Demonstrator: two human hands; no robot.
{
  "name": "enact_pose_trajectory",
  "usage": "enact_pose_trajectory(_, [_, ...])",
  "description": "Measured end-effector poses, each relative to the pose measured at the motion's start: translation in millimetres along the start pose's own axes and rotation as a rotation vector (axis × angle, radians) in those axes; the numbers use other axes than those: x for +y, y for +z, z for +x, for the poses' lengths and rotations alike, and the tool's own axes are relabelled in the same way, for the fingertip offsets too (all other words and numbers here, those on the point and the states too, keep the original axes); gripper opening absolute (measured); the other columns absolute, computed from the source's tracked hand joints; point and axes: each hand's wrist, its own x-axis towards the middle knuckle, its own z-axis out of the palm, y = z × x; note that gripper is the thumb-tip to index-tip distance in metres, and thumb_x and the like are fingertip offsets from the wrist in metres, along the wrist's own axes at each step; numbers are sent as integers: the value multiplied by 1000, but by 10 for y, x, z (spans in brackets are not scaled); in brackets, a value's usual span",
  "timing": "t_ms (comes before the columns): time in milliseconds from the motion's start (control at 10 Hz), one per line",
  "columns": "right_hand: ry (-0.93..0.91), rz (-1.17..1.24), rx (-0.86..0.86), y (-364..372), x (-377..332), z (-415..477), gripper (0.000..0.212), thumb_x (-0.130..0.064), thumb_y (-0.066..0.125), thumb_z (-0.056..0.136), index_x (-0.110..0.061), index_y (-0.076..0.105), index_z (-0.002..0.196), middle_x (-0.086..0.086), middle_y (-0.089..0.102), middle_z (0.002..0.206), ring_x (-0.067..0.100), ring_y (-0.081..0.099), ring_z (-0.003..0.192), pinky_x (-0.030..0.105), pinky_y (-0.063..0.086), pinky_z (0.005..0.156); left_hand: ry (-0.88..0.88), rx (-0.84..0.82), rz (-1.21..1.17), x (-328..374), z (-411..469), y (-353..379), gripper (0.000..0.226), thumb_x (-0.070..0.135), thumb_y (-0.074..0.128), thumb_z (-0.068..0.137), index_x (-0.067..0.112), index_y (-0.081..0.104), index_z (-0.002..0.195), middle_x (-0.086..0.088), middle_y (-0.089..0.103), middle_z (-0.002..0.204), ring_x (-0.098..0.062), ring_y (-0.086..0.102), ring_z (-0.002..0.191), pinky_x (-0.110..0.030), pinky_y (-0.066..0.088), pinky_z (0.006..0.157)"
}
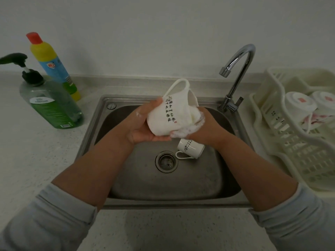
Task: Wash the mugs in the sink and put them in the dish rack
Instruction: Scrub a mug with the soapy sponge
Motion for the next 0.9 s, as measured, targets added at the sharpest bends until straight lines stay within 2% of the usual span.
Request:
enact_pose_trajectory(100, [-50,-34,0,19,17,0,35,0,76,74,6,61,105,6,64,94,-1,60,80,13,49,75,40,-27,-71,-55,65,64,93,44,85,54,8,48,131,-19,54,127,-35,63,96,-41,55,65])
enact_pose_trajectory(200, [55,28,-73,5,-72,-4,47,0,69,80,-9,51,123,-2,57,105,4,52,91,12,42,77,151,34,65,-58,100,54,97,50,80,60,5,41,138,-23,50,130,-31,64,90,-37,54,65])
enact_pose_trajectory(300, [99,234,-208,20,-215,-38,24,2,63,83,-10,60,105,8,66,102,16,64,91,23,54,78,221,186,145,-117,93,140,82,48,70,70,10,41,137,-15,63,114,-22,68,74,-33,54,55])
enact_pose_trajectory(400, [265,594,-290,-13,-243,70,24,2,61,78,-8,60,100,8,65,91,17,64,77,27,56,62,280,262,145,-225,102,165,81,47,66,68,11,40,136,-9,64,99,-21,68,72,-33,54,49])
enact_pose_trajectory(500, [298,949,-461,-45,-320,145,44,-5,49,73,-9,48,116,9,59,91,22,61,84,33,55,68,391,253,184,-236,76,208,67,43,67,68,18,44,126,-8,59,103,-22,64,81,-33,53,52])
enact_pose_trajectory(600, [183,971,-496,-47,-287,208,56,-4,54,66,-6,42,121,5,61,93,22,56,98,36,45,89,502,248,211,-195,52,214,52,37,68,69,24,46,115,-4,57,103,-19,61,85,-35,54,58])
enact_pose_trajectory(700, [229,799,-242,-12,-225,210,65,-8,65,66,3,48,128,18,61,112,33,58,106,49,48,92,484,288,219,-143,16,217,52,35,65,74,26,45,120,-4,57,110,-22,62,92,-43,56,64])
enact_pose_trajectory(800, [151,865,-69,73,-180,201,58,-5,68,71,7,48,125,25,59,118,38,61,105,58,48,89,480,335,251,-104,8,170,48,32,61,77,27,43,122,-7,55,118,-30,61,102,-54,56,71])
enact_pose_trajectory(900, [105,885,77,154,-170,164,55,-6,73,70,2,53,121,24,62,117,38,62,106,60,48,88,527,323,254,-128,-5,148,45,28,61,79,28,43,120,-9,52,121,-30,60,103,-47,57,67])
